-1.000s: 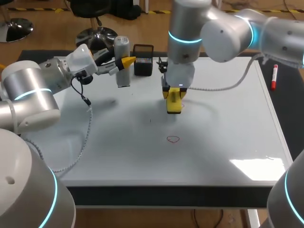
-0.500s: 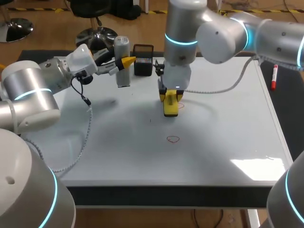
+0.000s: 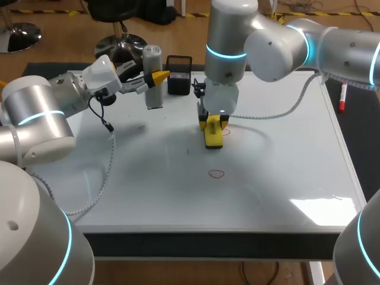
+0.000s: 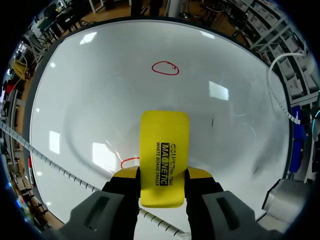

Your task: Pick up the inspection probe, press it on each red-marked spot on the whiteboard one by one, put down the probe, pick up the eraser, and wipe off all the red marks.

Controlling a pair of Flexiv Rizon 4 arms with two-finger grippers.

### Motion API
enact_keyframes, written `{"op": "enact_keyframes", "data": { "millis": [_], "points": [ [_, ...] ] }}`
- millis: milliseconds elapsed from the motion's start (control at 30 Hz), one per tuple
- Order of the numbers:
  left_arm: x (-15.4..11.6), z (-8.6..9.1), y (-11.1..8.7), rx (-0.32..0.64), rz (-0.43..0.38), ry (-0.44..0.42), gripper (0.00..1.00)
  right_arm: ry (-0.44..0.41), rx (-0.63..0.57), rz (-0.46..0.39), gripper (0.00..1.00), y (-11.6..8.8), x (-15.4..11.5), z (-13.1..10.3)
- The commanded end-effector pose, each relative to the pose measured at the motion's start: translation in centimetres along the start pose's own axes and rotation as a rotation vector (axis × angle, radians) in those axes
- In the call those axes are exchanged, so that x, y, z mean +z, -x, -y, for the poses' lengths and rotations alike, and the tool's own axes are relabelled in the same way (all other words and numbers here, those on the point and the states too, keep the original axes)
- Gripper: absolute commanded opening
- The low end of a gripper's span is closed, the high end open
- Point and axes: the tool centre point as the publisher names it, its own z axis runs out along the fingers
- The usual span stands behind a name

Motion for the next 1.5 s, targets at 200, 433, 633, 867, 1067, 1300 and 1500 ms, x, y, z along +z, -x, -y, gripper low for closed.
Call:
{"op": "enact_keyframes", "data": {
  "millis": [200, 433, 633, 867, 1067, 1300, 1500],
  "points": [
    [0.1, 0.0, 0.0, 0.002, 0.002, -0.003, 0.00, 0.010, -0.008, -0.012, 0.00, -0.1, 0.5, 0.1],
    [0.1, 0.0, 0.0, 0.002, 0.002, -0.003, 0.00, 0.010, -0.013, -0.015, 0.00, -0.5, 0.6, -0.1],
    [0.1, 0.0, 0.0, 0.002, 0.002, -0.003, 0.00, 0.011, -0.009, -0.021, 0.00, -1.2, 0.8, 0.0],
    [0.1, 0.0, 0.0, 0.002, 0.002, -0.003, 0.00, 0.014, 0.001, -0.037, 0.00, -2.5, 1.0, 0.0],
    [0.1, 0.0, 0.0, 0.002, 0.002, -0.003, 0.00, 0.015, 0.021, -0.051, 0.00, -4.0, 1.0, 0.1],
    [0.1, 0.0, 0.0, 0.002, 0.002, -0.003, 0.00, 0.014, 0.046, -0.062, 0.00, -5.6, 1.0, 0.1],
    [0.1, 0.0, 0.0, 0.002, 0.002, -0.003, 0.00, 0.015, 0.059, -0.071, 0.00, -6.8, 1.1, -0.1]
  ]
}}
